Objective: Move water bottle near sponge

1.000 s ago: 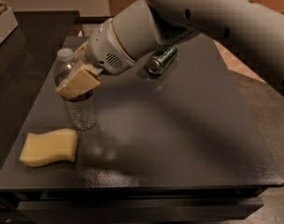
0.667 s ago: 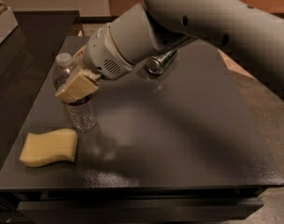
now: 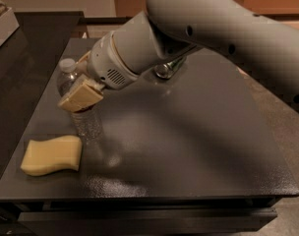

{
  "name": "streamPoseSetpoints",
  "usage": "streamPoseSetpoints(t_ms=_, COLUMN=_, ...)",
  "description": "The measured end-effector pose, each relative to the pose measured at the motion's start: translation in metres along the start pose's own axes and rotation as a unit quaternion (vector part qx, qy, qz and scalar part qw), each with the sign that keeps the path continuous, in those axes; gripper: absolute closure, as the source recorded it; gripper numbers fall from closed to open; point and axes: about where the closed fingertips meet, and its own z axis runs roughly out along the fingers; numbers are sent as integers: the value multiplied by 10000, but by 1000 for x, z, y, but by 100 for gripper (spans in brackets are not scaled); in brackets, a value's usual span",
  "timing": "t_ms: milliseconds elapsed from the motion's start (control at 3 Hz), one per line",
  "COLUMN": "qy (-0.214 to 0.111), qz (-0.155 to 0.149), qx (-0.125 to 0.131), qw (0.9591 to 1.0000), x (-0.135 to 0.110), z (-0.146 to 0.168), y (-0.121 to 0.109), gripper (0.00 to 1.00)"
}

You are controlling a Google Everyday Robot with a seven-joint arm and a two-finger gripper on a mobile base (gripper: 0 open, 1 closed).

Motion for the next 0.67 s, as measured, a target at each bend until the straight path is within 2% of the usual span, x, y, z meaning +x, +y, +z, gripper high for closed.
streamPoseSetpoints(t_ms=333, qy=5, qz=-22, qx=-4, qw=10000, x=-2, z=0, y=2, gripper=0)
streamPoseSetpoints(t_ms=667, qy=6, qz=-23, qx=-4, qw=10000, x=-2, z=0, y=2, gripper=0)
